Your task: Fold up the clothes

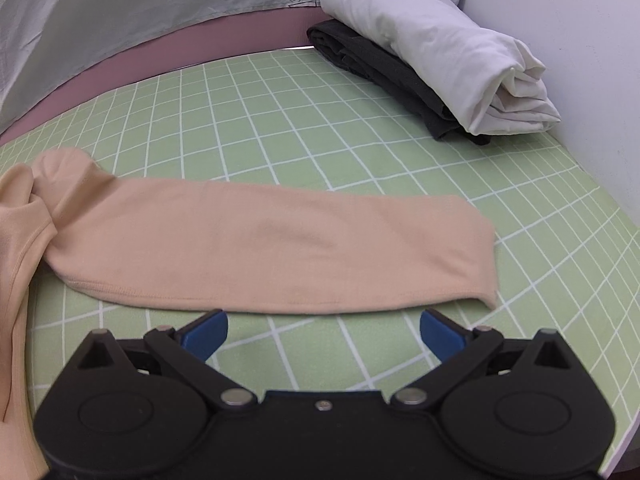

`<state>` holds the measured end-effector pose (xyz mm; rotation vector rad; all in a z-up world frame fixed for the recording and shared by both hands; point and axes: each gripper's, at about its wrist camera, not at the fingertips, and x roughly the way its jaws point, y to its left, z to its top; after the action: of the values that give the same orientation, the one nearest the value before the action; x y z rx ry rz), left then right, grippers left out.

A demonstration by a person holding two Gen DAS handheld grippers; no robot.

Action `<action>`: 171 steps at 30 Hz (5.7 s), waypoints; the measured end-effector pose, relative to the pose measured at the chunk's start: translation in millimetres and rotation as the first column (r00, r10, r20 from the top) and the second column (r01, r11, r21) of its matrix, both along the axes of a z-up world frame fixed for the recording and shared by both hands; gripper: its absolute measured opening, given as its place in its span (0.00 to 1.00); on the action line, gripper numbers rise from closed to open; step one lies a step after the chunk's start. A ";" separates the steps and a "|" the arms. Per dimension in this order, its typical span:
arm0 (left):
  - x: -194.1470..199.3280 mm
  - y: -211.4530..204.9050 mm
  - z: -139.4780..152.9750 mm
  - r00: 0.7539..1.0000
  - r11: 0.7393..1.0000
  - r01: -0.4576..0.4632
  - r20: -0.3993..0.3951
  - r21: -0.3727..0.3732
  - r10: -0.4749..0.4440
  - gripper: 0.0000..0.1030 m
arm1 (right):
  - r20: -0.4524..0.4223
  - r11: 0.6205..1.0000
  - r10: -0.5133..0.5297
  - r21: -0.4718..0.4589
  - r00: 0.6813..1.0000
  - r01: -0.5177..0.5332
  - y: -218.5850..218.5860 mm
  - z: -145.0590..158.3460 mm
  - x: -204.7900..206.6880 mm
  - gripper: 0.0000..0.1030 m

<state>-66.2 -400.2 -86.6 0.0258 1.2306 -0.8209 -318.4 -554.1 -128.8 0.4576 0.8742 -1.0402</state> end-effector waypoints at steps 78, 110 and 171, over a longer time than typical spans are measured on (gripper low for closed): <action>79.9 167.9 9.2 0.953 0.934 -0.299 0.106 0.198 0.282 0.38 | 0.050 0.989 0.144 -0.032 0.988 -0.143 59.2 18.6 61.5 1.00; 84.7 124.8 -5.5 0.956 0.931 -0.275 0.174 0.240 0.238 0.39 | 0.109 0.985 -0.169 0.039 0.980 0.166 -65.6 -4.2 -14.0 0.17; 92.6 122.5 36.9 0.919 0.977 -0.213 0.344 0.021 0.193 0.01 | 0.092 0.983 0.130 0.116 0.987 -0.141 66.7 9.1 66.8 0.91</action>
<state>26.5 -277.7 -49.6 0.0822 0.9107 -0.5701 -251.6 -487.5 -119.7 0.5335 0.8839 -0.8400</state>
